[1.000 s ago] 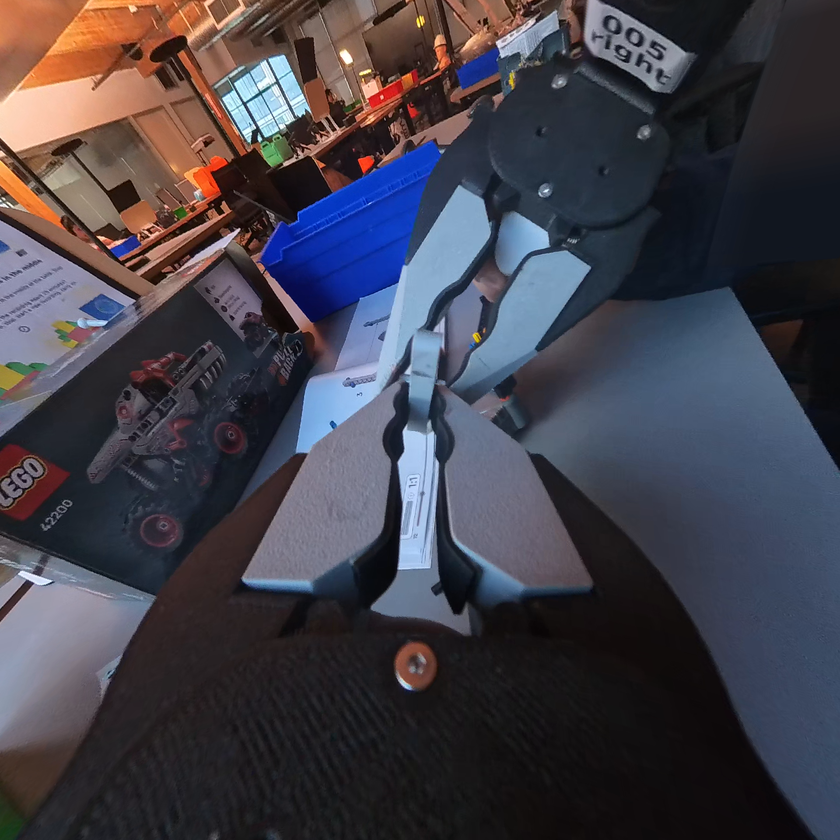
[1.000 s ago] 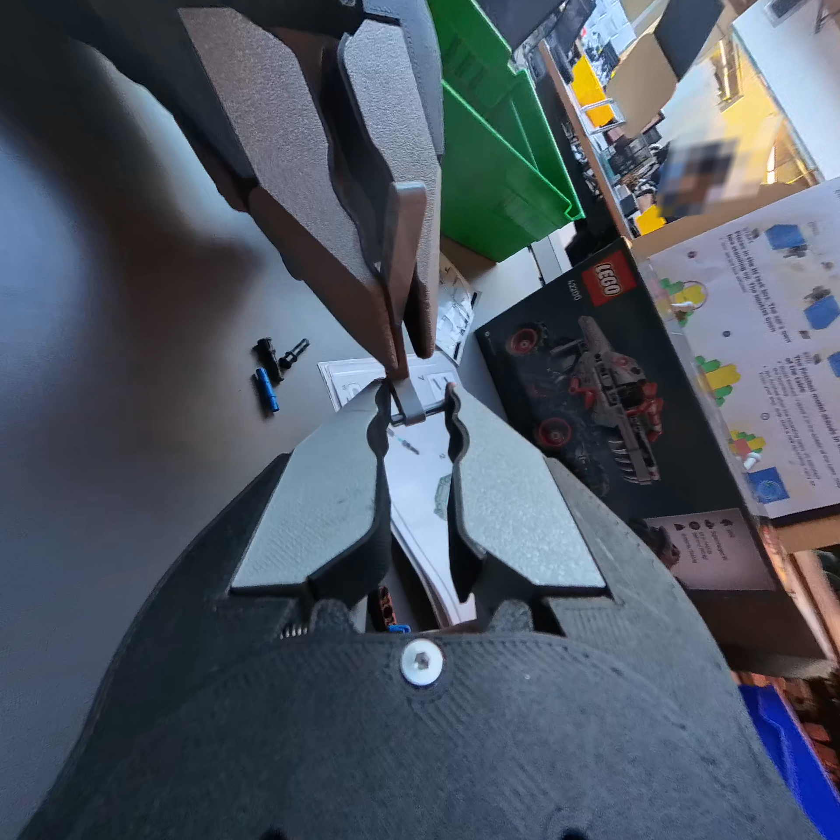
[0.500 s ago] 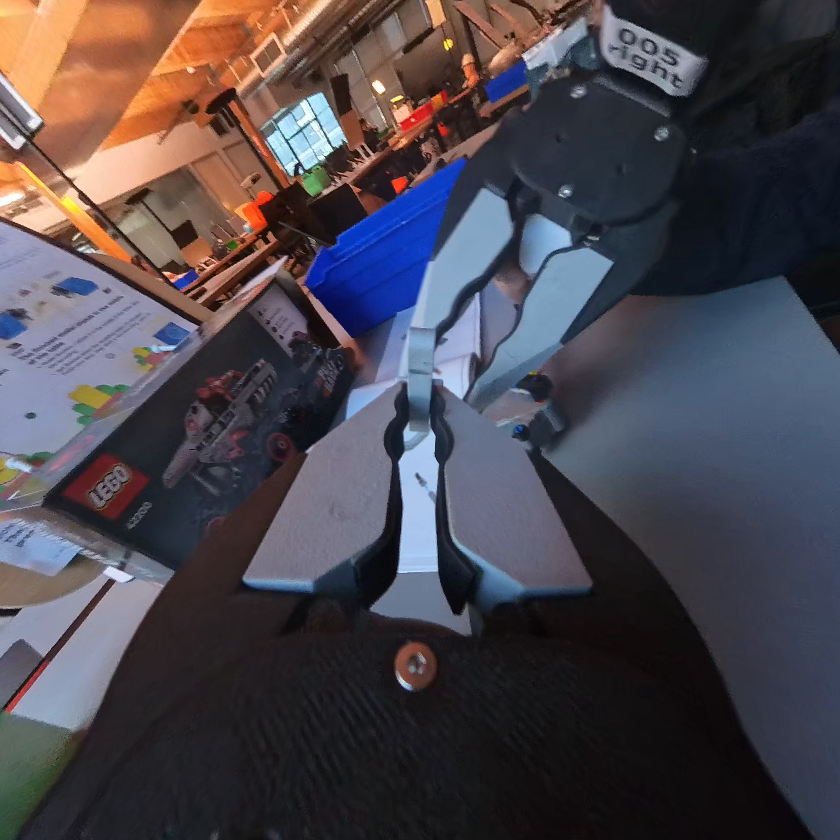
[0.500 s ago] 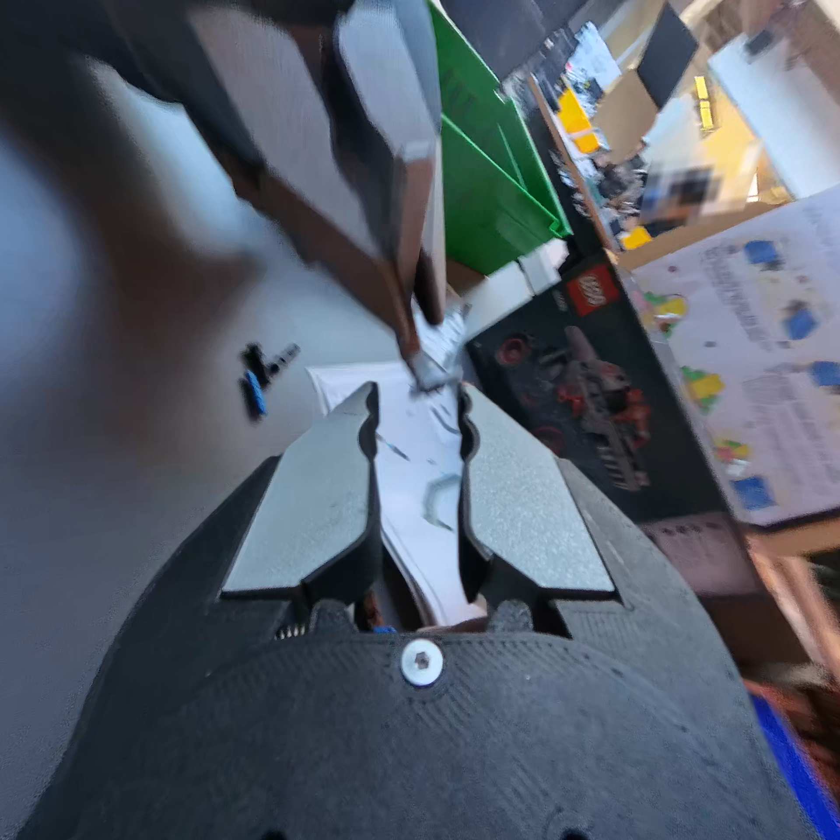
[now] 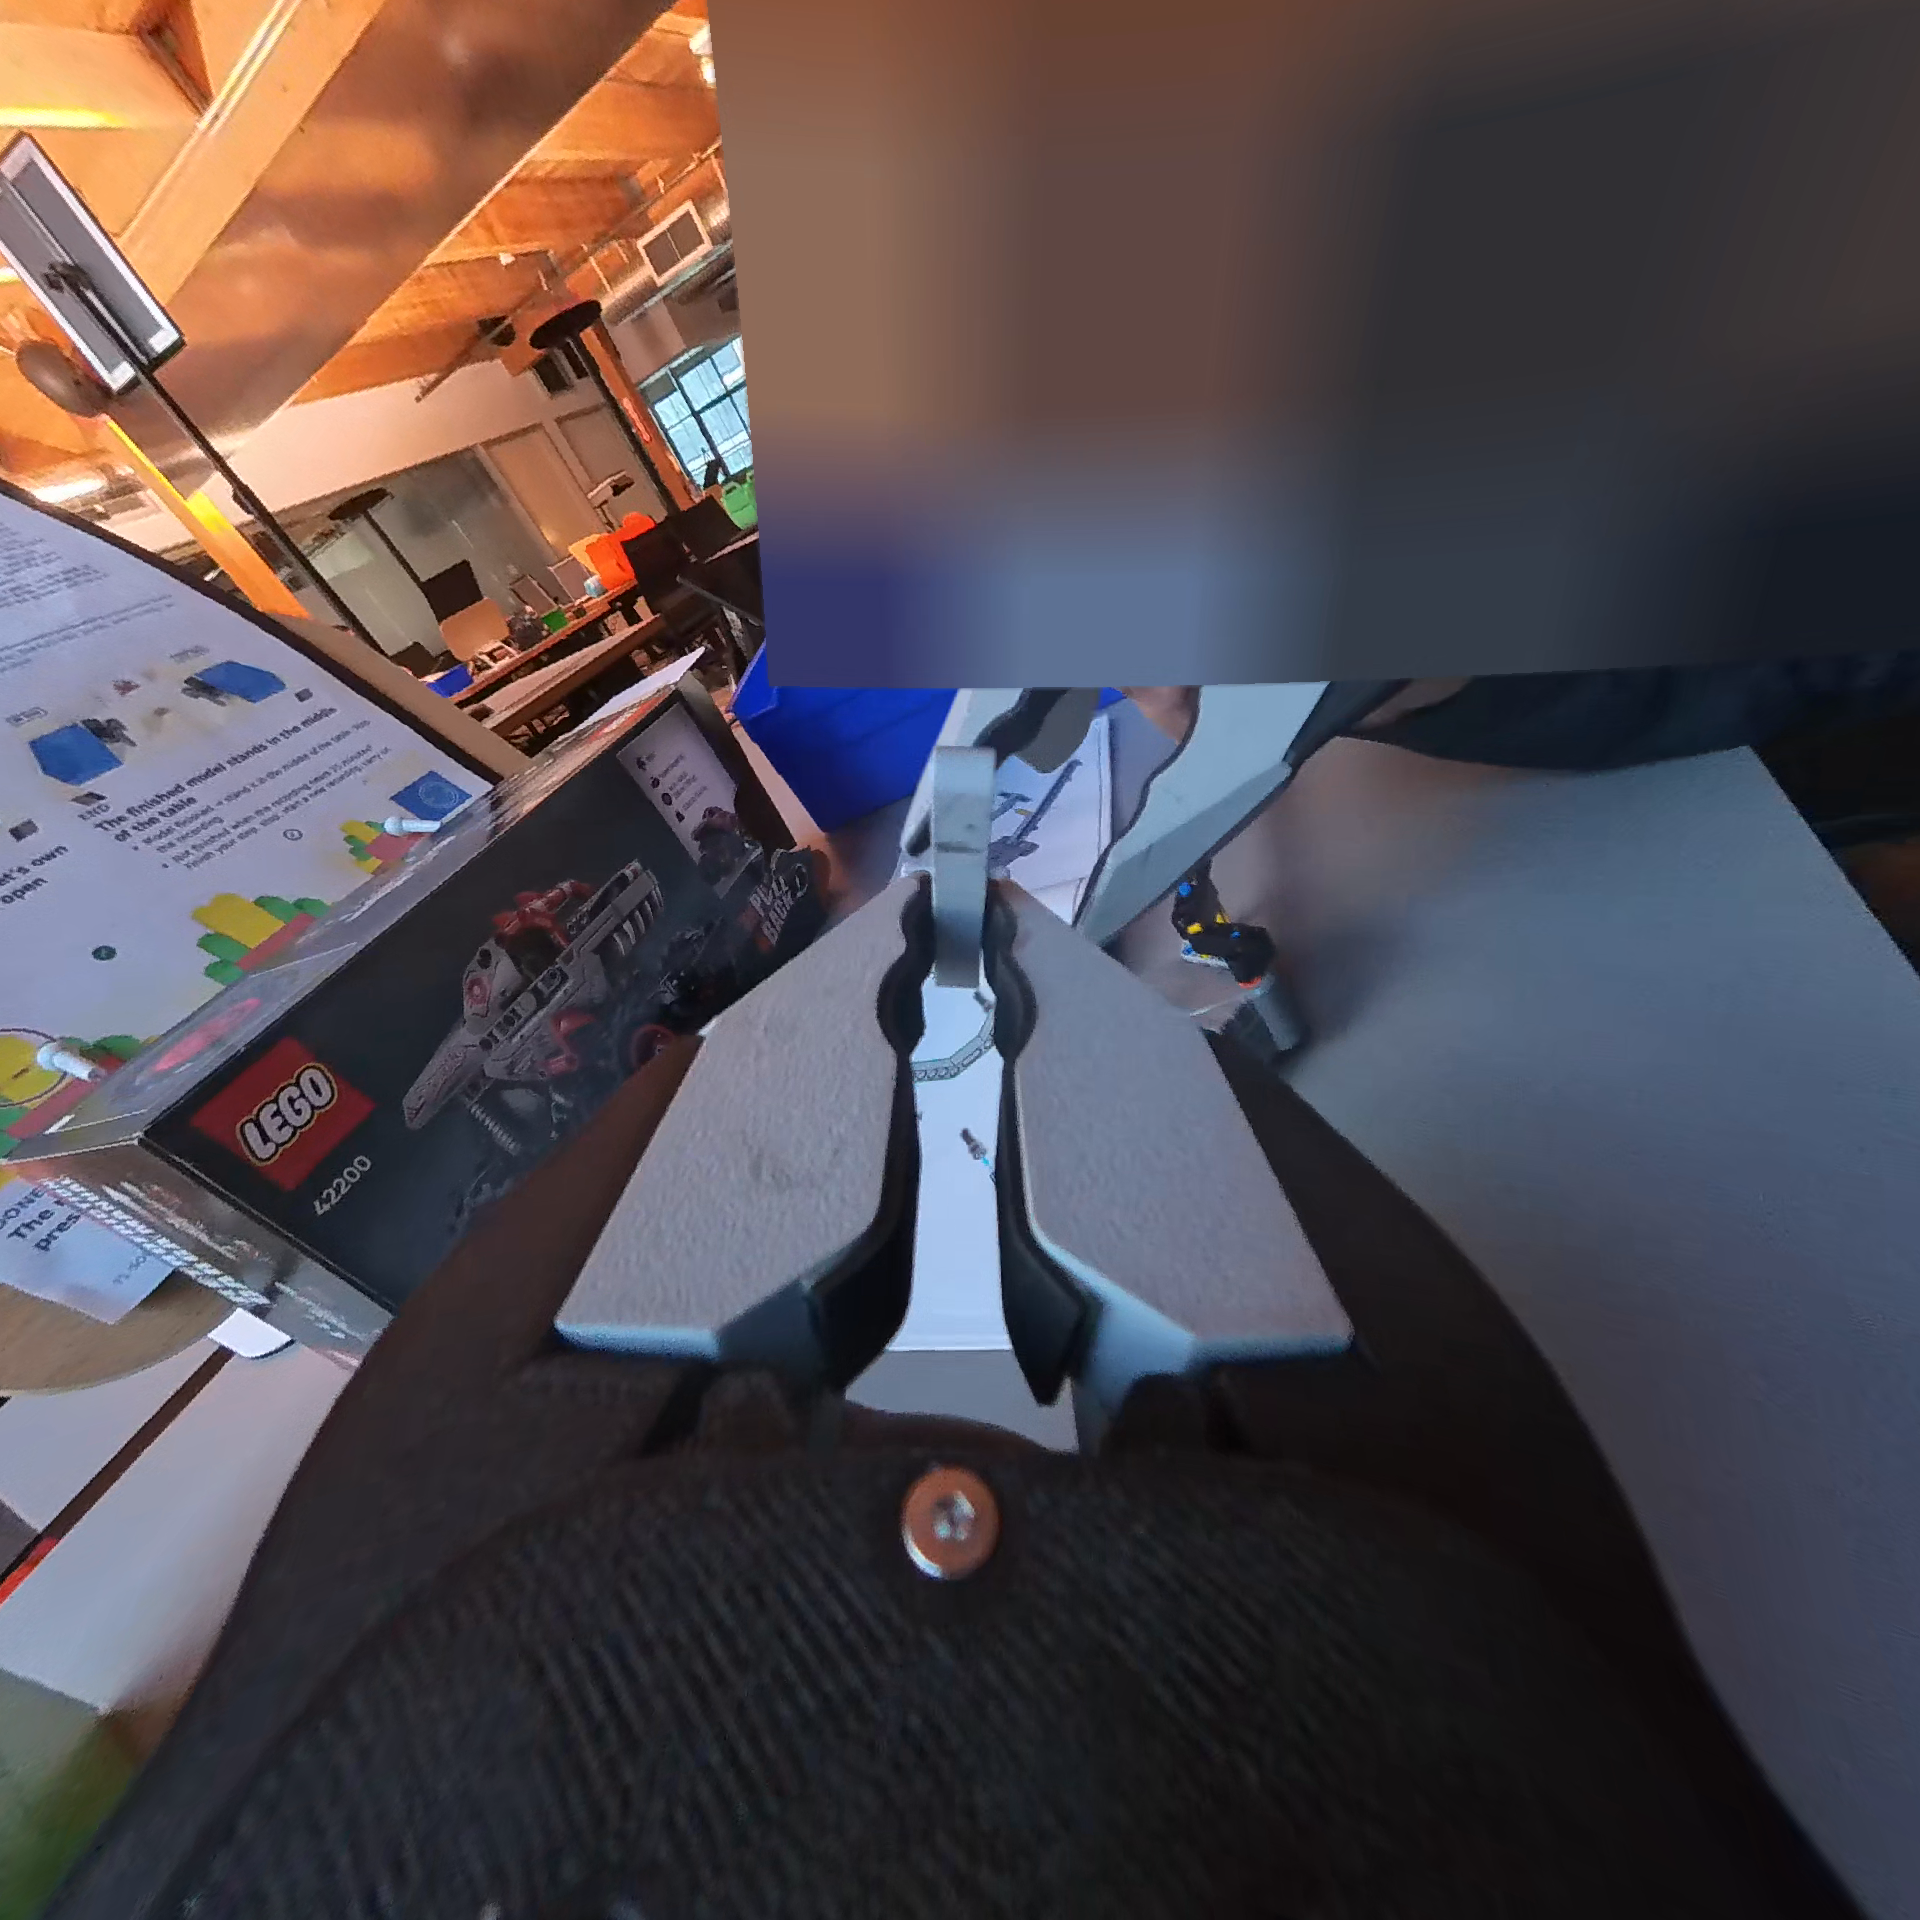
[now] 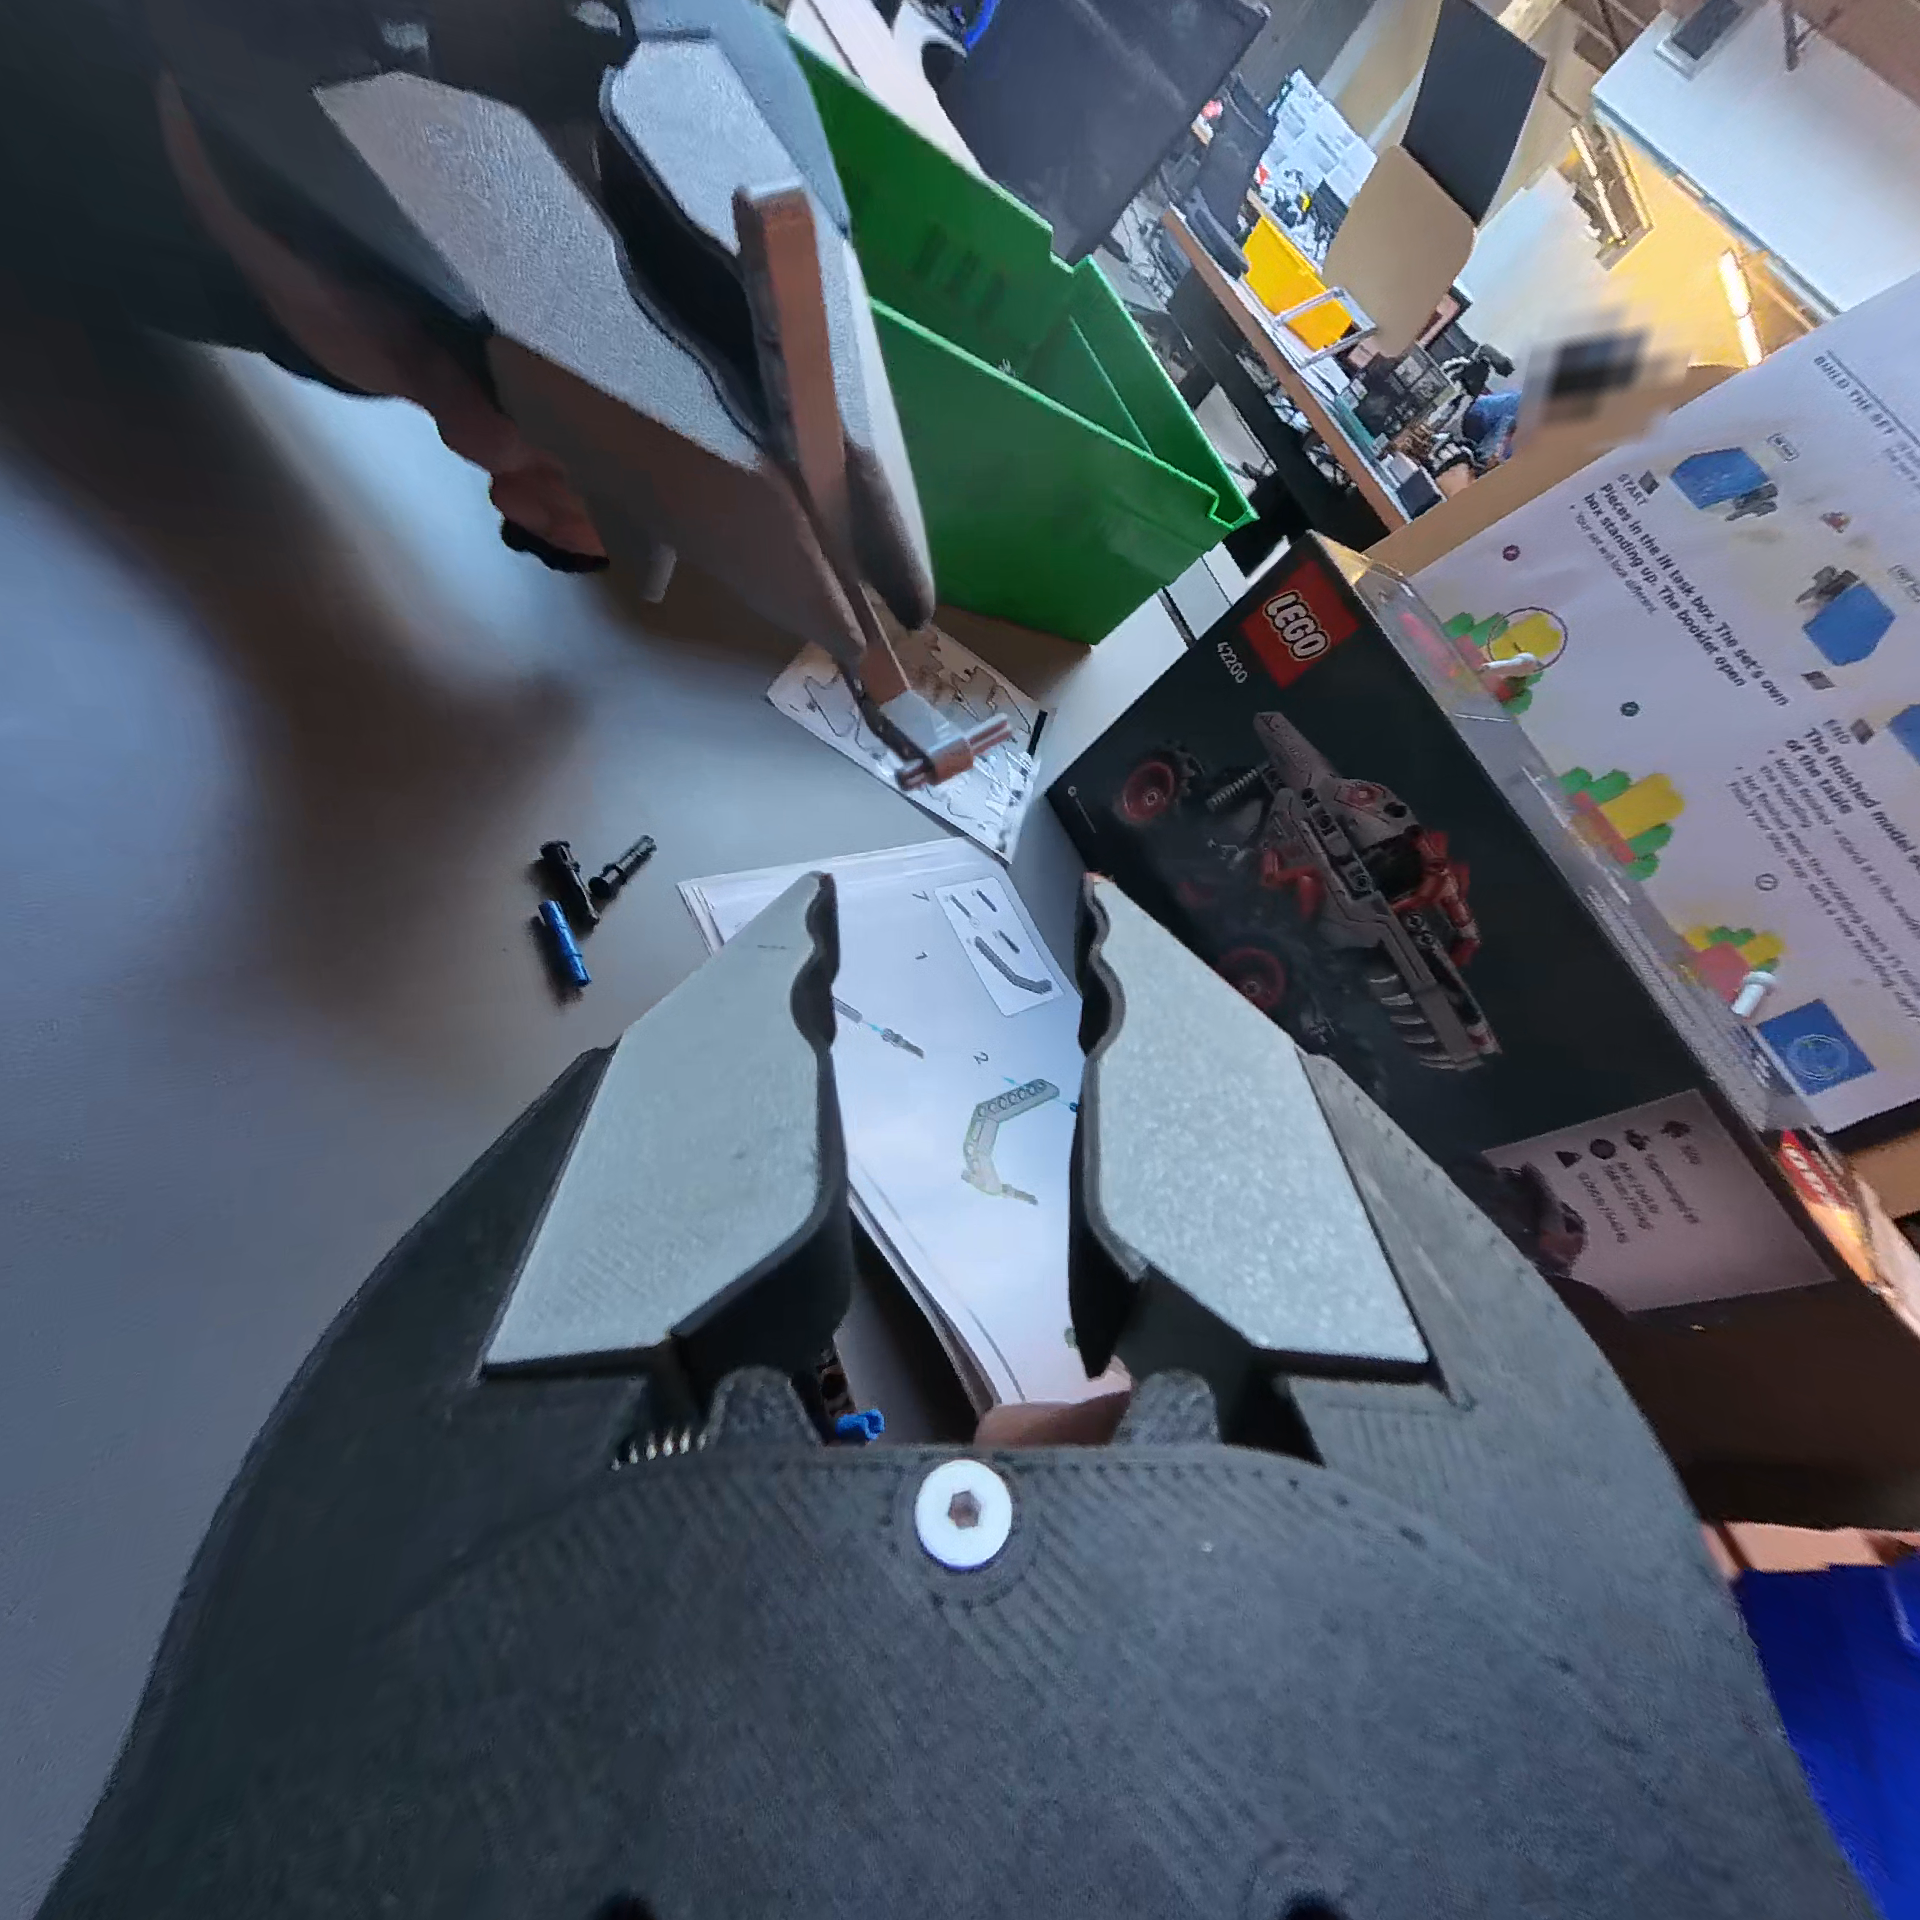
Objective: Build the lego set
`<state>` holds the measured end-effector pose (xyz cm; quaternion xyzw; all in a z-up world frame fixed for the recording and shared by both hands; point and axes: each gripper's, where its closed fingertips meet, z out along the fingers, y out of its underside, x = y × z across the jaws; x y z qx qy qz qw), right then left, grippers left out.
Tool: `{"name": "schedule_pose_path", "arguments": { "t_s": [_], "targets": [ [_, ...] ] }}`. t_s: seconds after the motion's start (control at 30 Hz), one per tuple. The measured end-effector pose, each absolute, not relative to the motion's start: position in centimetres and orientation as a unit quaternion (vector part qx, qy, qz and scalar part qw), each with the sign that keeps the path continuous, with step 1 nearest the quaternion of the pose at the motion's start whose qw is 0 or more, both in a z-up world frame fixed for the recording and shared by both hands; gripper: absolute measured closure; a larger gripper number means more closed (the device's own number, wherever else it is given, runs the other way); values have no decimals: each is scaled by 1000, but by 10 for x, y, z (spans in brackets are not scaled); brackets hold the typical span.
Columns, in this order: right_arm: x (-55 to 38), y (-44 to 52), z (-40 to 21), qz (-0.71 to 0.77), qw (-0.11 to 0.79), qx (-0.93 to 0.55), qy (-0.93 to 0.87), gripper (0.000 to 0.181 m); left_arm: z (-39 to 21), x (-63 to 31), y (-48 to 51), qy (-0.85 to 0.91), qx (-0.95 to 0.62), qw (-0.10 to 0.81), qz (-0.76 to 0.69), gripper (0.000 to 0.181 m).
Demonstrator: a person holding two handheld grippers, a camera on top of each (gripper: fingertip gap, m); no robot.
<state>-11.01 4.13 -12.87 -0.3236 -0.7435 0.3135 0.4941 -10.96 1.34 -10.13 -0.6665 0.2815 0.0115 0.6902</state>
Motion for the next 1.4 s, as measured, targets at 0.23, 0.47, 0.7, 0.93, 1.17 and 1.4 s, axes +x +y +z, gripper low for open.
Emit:
{"name": "schedule_pose_path", "arguments": {
  "t_s": [0.23,0.47,0.7,0.93,1.17,1.4],
  "targets": [
    [-108,39,-124,339,484,-327,-738,135,-100,-108,12,283,-661,695,5,175],
    [-109,39,-125,334,487,-323,-740,135,-101,-107,12,287,-660,694,8,175],
    [-109,38,-125,331,489,-320,-741,135,-101,-106,12,289,-658,695,6,175],
    [-108,37,-125,329,492,-313,-743,136,-98,-106,11,291,-652,700,7,175],
    [-108,46,-116,332,509,-326,-724,137,-78,-144,17,204,-648,731,69,174],
    [-103,83,-88,391,523,-403,-641,139,-77,-161,18,173,-656,730,82,175]
  ]
}}
